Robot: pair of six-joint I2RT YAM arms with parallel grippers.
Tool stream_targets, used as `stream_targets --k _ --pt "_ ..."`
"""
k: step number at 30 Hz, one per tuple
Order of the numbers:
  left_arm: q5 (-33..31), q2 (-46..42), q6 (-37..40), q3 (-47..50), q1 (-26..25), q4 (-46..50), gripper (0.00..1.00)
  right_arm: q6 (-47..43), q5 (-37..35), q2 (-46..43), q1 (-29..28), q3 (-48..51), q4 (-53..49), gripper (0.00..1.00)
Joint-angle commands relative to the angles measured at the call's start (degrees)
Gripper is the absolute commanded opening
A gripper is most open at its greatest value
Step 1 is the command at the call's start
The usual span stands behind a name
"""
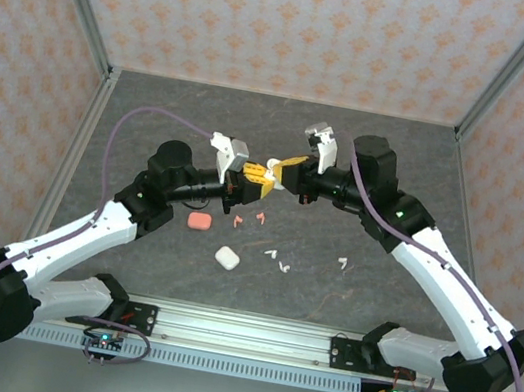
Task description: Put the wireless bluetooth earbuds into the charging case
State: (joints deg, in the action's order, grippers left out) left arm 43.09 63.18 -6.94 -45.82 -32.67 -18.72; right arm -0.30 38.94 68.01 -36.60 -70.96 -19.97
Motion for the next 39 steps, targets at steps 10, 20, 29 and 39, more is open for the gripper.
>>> stream_targets --k 10,20,29,39 --pt "0.4 -0.7 1.3 -1.3 -0.5 -2.9 0.00 1.6 4.0 2.7 -0.4 -8.0 -5.5 0.35" --pt "-1.7 -2.9 2.2 0.0 -0.5 -2.4 0.00 5.1 -12.5 -0.7 4.5 -12.1 -14.0 0.53" --pt "-3.0 -4.9 3.3 2.0 -0.5 -1.7 0.00 14.9 -29.4 -5.1 12.3 -2.5 -28.0 0.53" --pt "-2.8 -4.8 4.0 2.5 -0.5 -1.5 0.00 20.1 -33.2 -1.1 16.2 18.7 -23.6 0.48"
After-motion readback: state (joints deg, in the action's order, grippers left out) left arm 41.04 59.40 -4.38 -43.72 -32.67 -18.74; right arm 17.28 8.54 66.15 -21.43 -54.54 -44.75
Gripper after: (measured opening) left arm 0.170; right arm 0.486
